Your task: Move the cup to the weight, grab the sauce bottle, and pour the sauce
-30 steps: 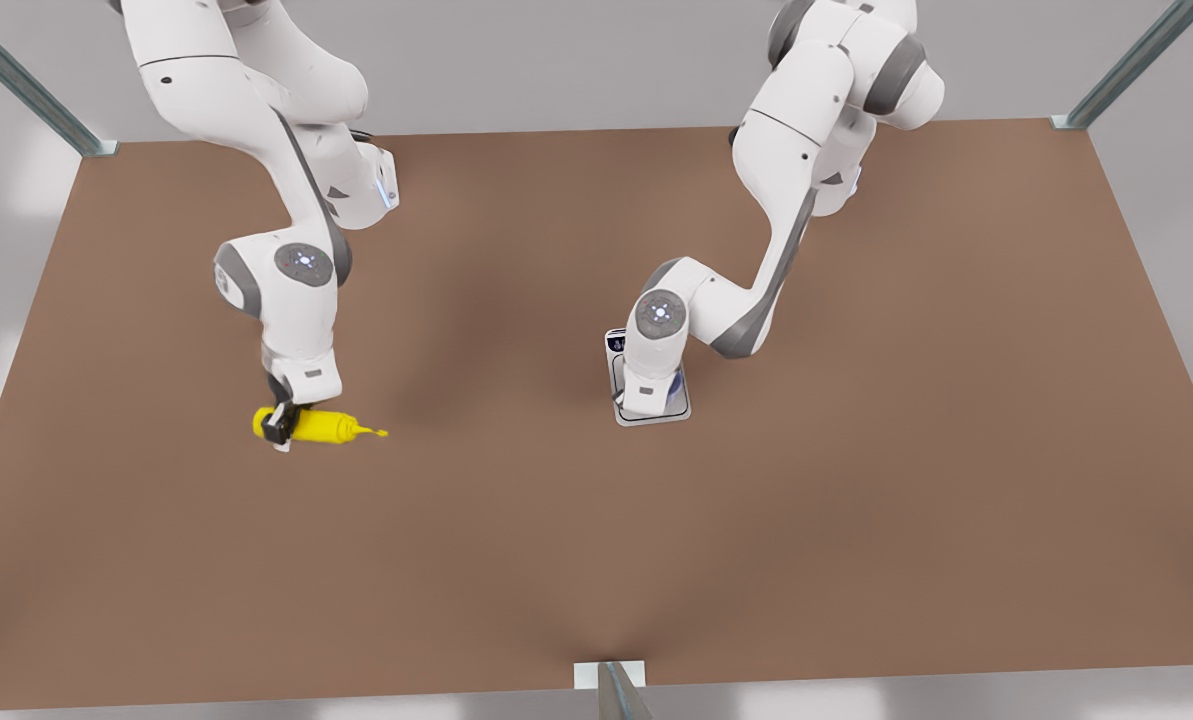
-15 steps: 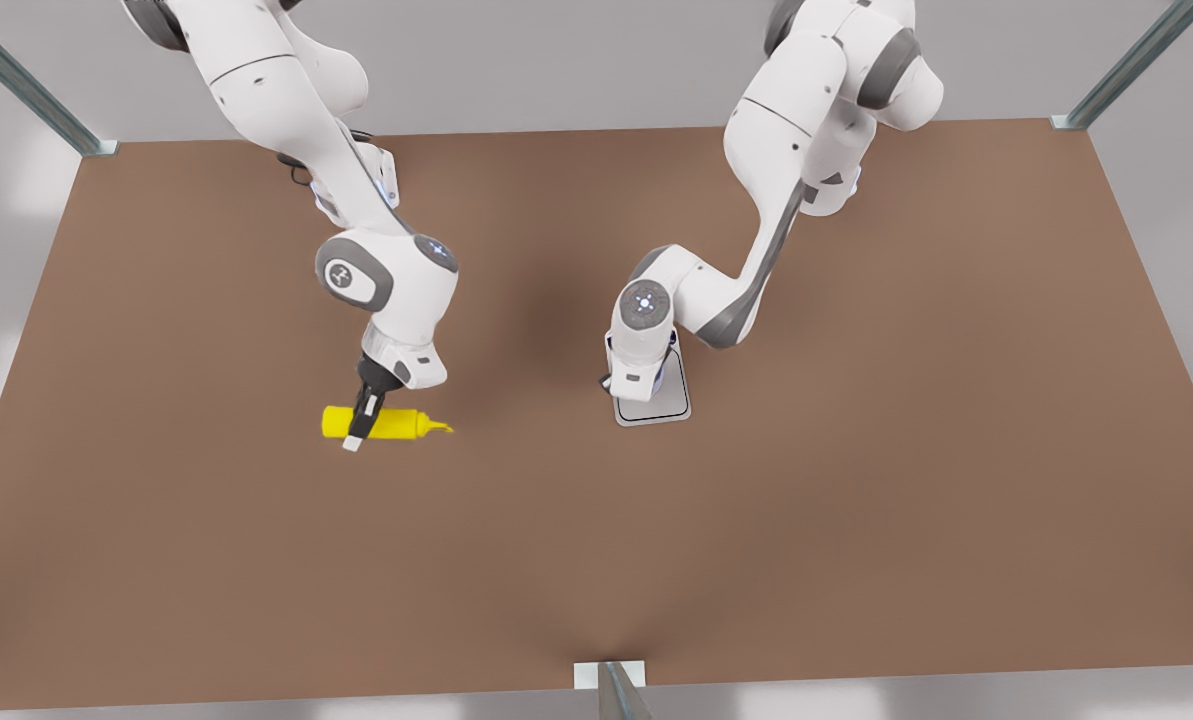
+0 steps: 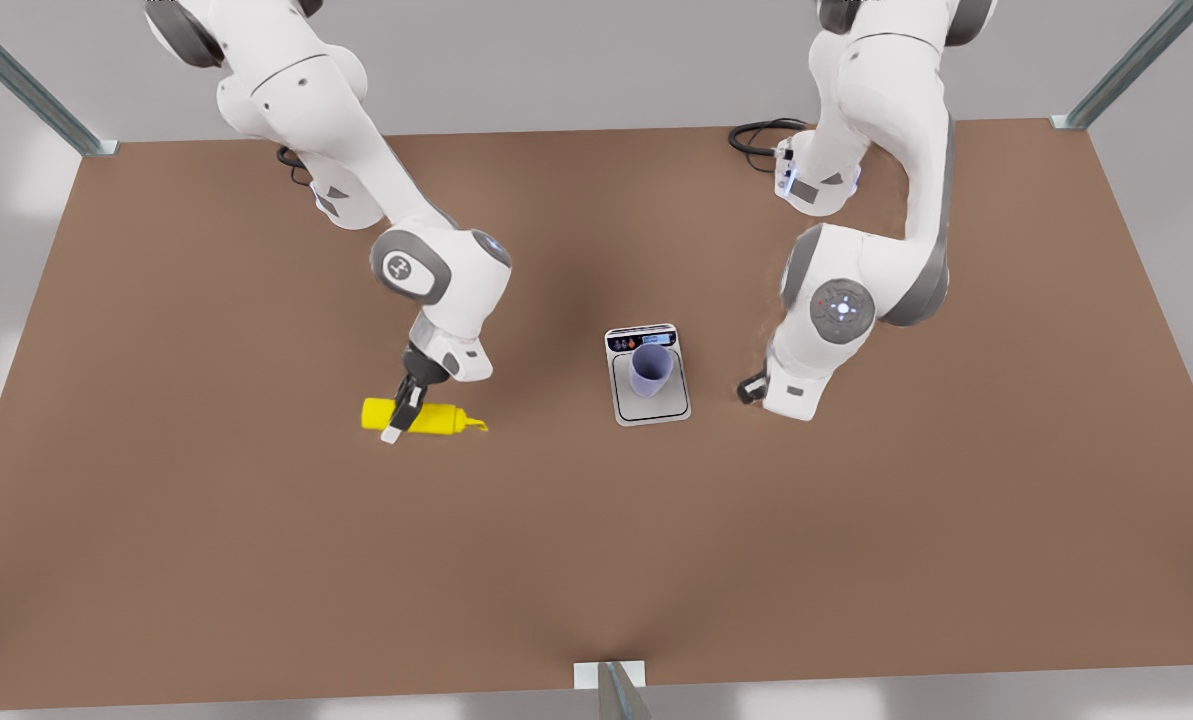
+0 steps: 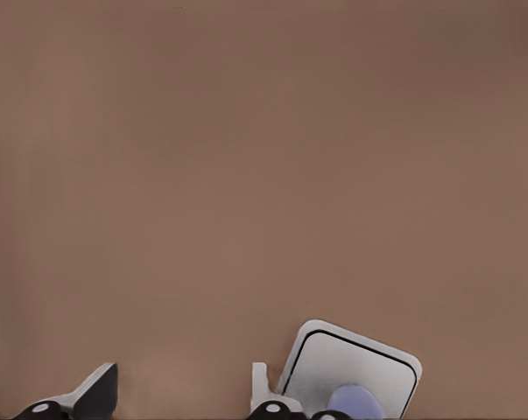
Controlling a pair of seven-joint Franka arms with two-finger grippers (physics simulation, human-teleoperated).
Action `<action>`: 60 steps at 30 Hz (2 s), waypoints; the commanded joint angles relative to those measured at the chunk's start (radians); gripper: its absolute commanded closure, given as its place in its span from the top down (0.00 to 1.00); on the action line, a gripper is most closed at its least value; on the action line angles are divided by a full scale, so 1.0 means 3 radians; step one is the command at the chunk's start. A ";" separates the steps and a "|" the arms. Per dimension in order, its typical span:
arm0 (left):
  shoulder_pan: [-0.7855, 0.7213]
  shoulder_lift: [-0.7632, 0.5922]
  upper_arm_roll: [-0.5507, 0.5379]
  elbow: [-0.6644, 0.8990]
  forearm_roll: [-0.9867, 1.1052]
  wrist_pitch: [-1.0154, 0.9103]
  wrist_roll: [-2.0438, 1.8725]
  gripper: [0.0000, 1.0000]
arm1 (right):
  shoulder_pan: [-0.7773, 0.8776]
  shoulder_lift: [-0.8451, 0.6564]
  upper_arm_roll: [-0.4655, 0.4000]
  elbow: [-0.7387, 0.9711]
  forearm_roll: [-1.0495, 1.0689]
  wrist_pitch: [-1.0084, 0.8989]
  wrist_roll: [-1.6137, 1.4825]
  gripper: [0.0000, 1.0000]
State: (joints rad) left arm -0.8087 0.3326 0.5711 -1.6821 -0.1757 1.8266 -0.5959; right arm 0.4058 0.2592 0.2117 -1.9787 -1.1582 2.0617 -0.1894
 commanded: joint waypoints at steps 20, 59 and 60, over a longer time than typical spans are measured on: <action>0.2527 -0.0454 -0.1638 0.0529 0.0540 -0.0438 0.1792 1.00 | 0.1598 0.1079 -0.0005 0.1247 -0.0393 -0.1646 0.1040 0.56; 0.2522 -0.0382 -0.1653 0.0693 0.0545 -0.0096 0.1797 1.00 | 0.1869 0.1549 -0.0113 0.1421 -0.0930 -0.1856 0.0999 0.57; 0.2522 -0.0377 -0.1653 0.0693 0.0545 -0.0080 0.1797 1.00 | 0.1818 0.1514 -0.0123 0.1411 -0.0935 -0.1836 0.0999 0.57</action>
State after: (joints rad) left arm -0.0534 0.2194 0.0751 -1.4742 -0.0124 1.8025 -0.0568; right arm 0.9376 0.7068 0.1750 -1.5554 -1.4381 1.5138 0.1105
